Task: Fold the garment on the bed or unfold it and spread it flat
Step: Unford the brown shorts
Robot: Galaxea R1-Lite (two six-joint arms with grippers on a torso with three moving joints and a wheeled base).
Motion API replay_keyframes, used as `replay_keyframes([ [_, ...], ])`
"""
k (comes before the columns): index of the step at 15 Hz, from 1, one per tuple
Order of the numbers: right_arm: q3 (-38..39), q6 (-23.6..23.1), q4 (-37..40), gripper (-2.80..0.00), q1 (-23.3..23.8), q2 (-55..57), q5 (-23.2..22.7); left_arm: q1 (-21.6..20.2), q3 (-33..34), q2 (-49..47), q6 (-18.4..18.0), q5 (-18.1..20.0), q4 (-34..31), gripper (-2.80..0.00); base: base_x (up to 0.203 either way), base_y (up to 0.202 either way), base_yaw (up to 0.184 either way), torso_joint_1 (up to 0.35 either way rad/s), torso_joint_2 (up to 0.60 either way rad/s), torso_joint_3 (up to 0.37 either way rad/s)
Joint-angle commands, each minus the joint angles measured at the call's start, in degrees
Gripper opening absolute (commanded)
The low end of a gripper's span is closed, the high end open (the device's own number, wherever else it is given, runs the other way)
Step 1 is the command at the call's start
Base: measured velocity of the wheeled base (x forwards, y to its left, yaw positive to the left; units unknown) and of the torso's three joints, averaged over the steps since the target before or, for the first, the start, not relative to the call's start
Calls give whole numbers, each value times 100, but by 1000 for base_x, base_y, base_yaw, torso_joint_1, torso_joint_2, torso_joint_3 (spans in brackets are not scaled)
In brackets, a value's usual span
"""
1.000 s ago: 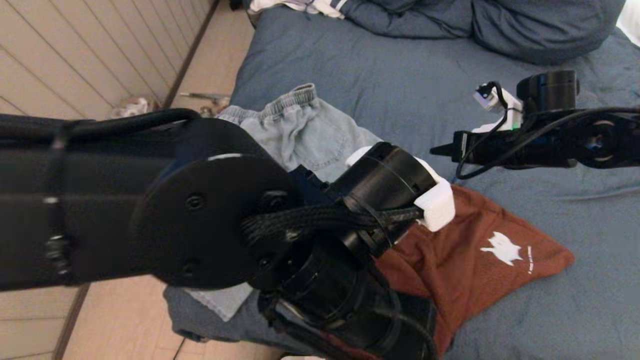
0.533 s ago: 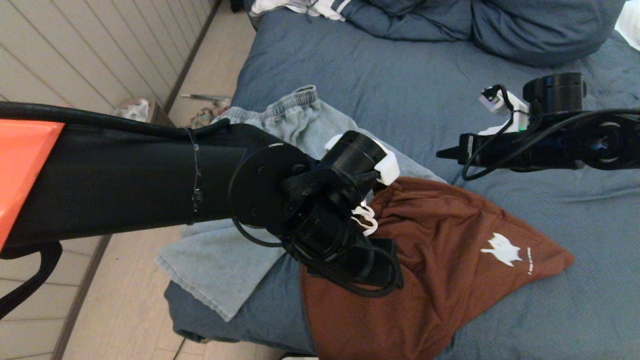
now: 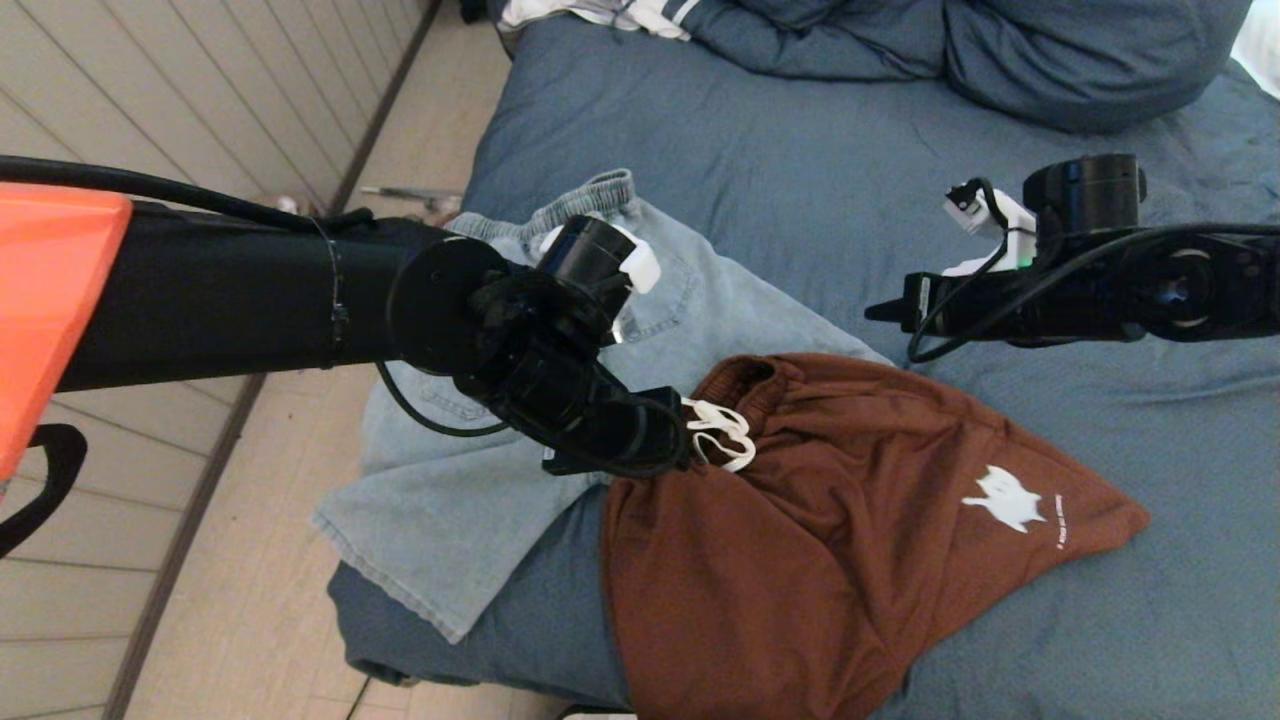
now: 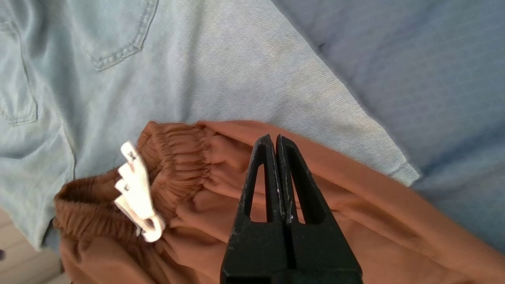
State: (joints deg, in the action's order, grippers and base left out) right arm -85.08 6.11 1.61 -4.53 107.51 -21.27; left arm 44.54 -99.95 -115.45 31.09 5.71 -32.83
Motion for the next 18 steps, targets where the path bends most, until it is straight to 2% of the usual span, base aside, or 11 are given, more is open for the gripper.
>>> replay_keyframes([
  [1,-206,11,17,-280,-174,286,-4,-211,242,277,28,-138,181,-280,0,0,0,0,0,0],
  [3,-513,9,28,-280,-461,585,98,-340,651,364,29,-218,718,-280,0,0,0,0,0,0],
  [5,-1026,-6,106,-280,-632,942,476,-582,854,331,-1,-251,1213,-280,0,0,0,0,0,0],
  [9,-2112,-3,660,-280,-1017,1380,1080,-737,807,242,-24,-245,1270,-280,0,0,0,0,0,0],
  [11,-2451,-105,691,-280,-1166,1504,1617,-729,837,277,-2,-232,1270,-280,0,0,0,0,0,0],
  [12,-2511,-206,698,0,-1241,1533,1650,-733,846,278,3,-237,1270,-280,0,0,0,0,0,0],
  [18,-2479,-259,709,0,-1630,1589,1670,-693,890,347,20,-184,1235,-280,0,0,0,0,0,0],
])
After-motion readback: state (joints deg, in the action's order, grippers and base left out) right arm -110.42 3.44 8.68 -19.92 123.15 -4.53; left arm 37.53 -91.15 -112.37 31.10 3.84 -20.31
